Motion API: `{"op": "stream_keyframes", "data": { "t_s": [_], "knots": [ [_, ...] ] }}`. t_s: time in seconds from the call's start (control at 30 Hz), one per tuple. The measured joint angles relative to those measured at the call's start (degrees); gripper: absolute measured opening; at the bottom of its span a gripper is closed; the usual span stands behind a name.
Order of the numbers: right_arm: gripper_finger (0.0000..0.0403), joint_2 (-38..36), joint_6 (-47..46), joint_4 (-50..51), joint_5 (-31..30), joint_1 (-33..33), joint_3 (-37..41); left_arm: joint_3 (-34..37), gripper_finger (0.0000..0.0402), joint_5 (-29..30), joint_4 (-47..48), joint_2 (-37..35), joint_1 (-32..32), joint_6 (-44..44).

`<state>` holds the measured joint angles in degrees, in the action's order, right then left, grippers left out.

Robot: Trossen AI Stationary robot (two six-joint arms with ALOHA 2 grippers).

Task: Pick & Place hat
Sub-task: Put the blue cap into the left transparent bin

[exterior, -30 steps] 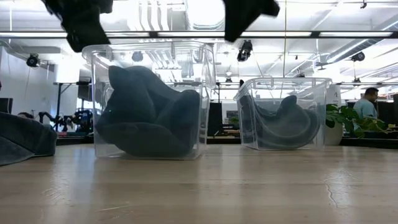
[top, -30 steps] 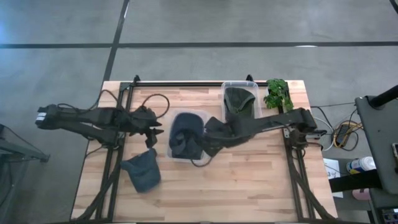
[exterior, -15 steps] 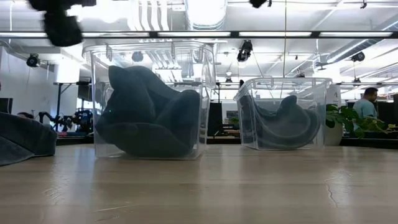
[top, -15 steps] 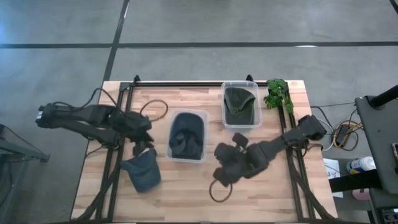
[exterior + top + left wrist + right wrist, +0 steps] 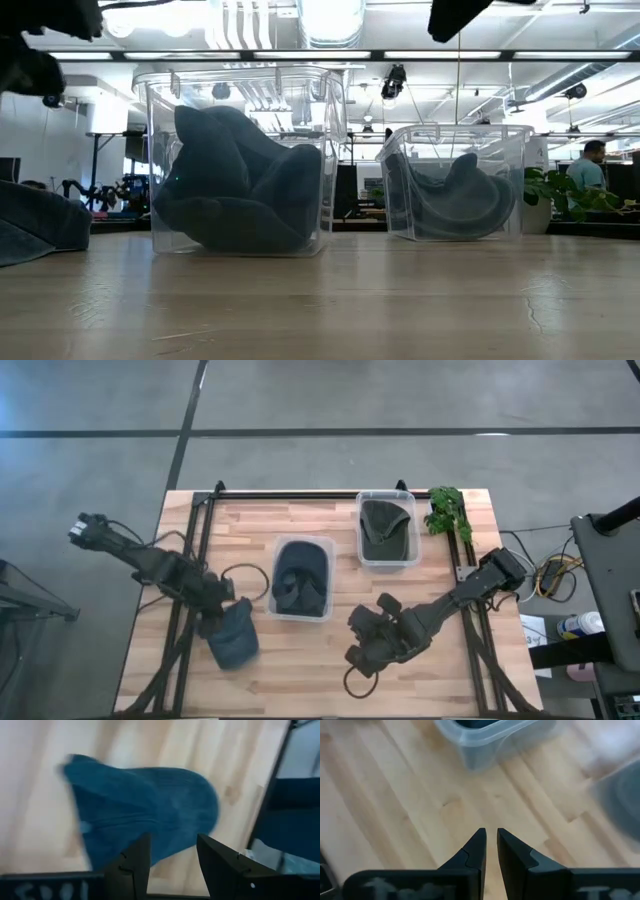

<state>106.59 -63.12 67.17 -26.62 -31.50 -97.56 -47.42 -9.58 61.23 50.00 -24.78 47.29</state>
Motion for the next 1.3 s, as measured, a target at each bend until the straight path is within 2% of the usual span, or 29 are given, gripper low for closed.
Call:
{"op": "stream_keyframes", "data": {
  "t_s": [0.13, 0.27, 0.43, 0.57, 0.73, 0.93, 1.03, 1.1, 1.17, 1.3],
  "knots": [
    [0.0043, 0.0, 0.0, -3.6, 3.3, -0.6, 1.4, 2.6, 0.0153, 0.7, -7.7, 3.0, -6.6, 1.9],
    [0.0043, 0.0, -0.7, -4.4, 4.6, -2.0, 2.6, 4.7, 0.0153, 1.9, -7.7, 7.4, -12.5, 1.6],
    [0.0043, 0.0, -4.7, -5.5, 4.3, -2.8, 4.2, 8.6, 0.0153, 3.5, -12.1, 12.8, -15.2, 3.7],
    [0.0043, 0.0, -5.9, -10.1, 4.2, -3.5, 5.9, 11.8, 0.0153, 4.8, -23.9, 16.7, -15.0, 5.5],
    [0.0043, 0.1, -8.6, -12.1, 4.2, -4.7, 6.0, 14.0, 0.0153, 6.8, -43.9, 21.8, -15.0, 10.1],
    [0.0043, 0.2, -19.1, -12.3, 3.9, -6.7, 7.4, 13.3, 0.0153, 20.3, -60.5, 27.9, -12.8, 12.9],
    [0.0043, 0.2, -26.8, -14.3, 3.7, -7.8, 9.9, 13.2, 0.0153, 23.2, -70.7, 30.4, -10.6, 13.0],
    [0.0043, 0.2, -31.9, -18.7, 3.7, -8.6, 12.5, 12.9, 0.0153, 23.2, -78.2, 31.6, -9.3, 13.0],
    [0.0043, 0.2, -35.4, -27.4, 3.7, -9.3, 16.2, 12.4, 0.0153, 23.2, -83.0, 31.9, -8.6, 12.9],
    [0.0043, 0.2, -36.2, -49.8, 2.1, -9.9, 24.7, 10.6, 0.0153, 22.1, -78.9, 30.0, -9.0, 12.8]
  ]
}}
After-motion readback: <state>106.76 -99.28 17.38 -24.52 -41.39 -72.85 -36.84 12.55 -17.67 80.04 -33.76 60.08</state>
